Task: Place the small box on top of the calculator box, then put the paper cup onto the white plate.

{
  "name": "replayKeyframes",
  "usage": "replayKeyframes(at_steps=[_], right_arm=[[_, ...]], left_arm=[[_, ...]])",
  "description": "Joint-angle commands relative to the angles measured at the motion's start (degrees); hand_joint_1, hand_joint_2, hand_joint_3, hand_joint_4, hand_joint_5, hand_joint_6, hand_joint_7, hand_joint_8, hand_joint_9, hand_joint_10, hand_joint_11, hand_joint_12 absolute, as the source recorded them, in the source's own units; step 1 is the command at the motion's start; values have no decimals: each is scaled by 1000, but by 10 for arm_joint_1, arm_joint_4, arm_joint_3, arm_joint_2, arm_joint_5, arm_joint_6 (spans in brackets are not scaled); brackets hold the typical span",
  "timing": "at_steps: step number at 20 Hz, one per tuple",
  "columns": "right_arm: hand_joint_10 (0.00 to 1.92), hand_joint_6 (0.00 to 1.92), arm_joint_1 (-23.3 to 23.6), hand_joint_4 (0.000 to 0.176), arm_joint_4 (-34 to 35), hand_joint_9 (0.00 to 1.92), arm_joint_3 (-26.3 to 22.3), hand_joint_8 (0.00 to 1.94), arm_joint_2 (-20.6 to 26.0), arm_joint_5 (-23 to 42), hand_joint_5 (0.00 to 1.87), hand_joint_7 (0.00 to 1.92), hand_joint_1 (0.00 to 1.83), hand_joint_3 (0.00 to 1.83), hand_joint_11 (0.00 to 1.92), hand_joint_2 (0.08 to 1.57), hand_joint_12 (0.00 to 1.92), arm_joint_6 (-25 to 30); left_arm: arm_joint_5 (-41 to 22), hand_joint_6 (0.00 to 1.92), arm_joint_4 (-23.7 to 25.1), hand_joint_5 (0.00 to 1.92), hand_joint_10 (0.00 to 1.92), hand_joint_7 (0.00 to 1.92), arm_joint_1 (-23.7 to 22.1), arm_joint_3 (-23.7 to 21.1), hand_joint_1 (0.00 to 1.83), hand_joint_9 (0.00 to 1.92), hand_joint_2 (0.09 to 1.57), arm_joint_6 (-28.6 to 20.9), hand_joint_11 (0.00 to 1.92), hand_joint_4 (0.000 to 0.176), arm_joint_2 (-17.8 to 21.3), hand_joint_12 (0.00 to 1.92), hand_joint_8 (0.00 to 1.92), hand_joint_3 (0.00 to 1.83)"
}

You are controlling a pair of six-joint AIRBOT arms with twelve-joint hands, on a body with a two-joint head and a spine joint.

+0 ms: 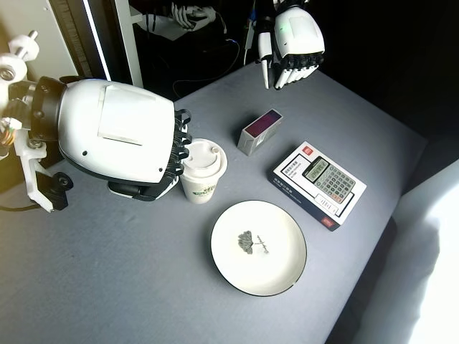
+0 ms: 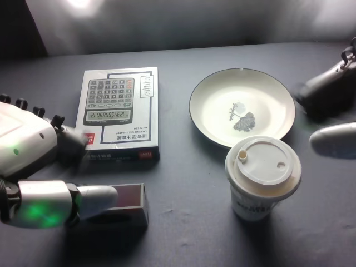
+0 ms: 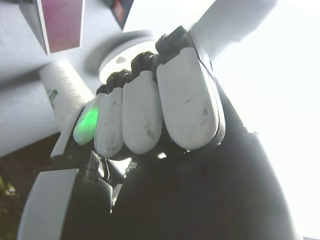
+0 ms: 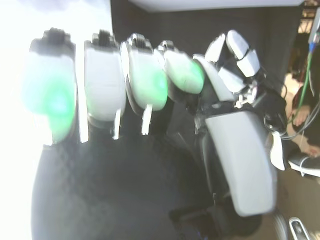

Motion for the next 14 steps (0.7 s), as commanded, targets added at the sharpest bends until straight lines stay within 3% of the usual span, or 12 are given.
replayKeyframes(at_steps=[1, 5, 7, 10, 14], right_arm=[[0, 2, 8, 0, -3, 0, -8, 0, 9, 40, 22, 0, 0, 14, 1, 1209, 0, 5], [0, 5, 9, 0, -10, 0, -15, 0, 10, 28, 27, 0, 0, 4, 1, 1209, 0, 6], [0, 0, 8, 0, -4, 0, -15, 0, 10, 30, 11, 0, 0, 8, 0, 1217, 0, 6], [0, 4, 8, 0, 28, 0, -15, 0, 11, 38, 10, 0, 0, 10, 0, 1227, 0, 6], [0, 5, 8, 0, 35, 0, -16, 0, 11, 42, 13, 0, 0, 12, 0, 1239, 0, 6]], left_arm=[[-55, 7, 8, 162, 5, 164, -8, -1, 0, 141, 1114, 5, 0, 0, 2, 269, 10, 4], [-55, 5, -17, 92, 8, 76, -9, -6, 0, 44, 1126, 23, 10, 0, 2, 49, 8, 1], [-55, 4, -19, 162, 0, 146, -9, -9, 0, 120, 1125, 25, 18, 0, 2, 198, 9, 0], [-52, 1, -29, 119, 1, 106, -9, -12, 34, 79, 1104, 37, 0, 0, 2, 175, 2, 0], [-33, 1, -78, 114, 2, 106, -10, -17, 448, 91, 1018, 76, 0, 0, -9, 305, 1, 0]])
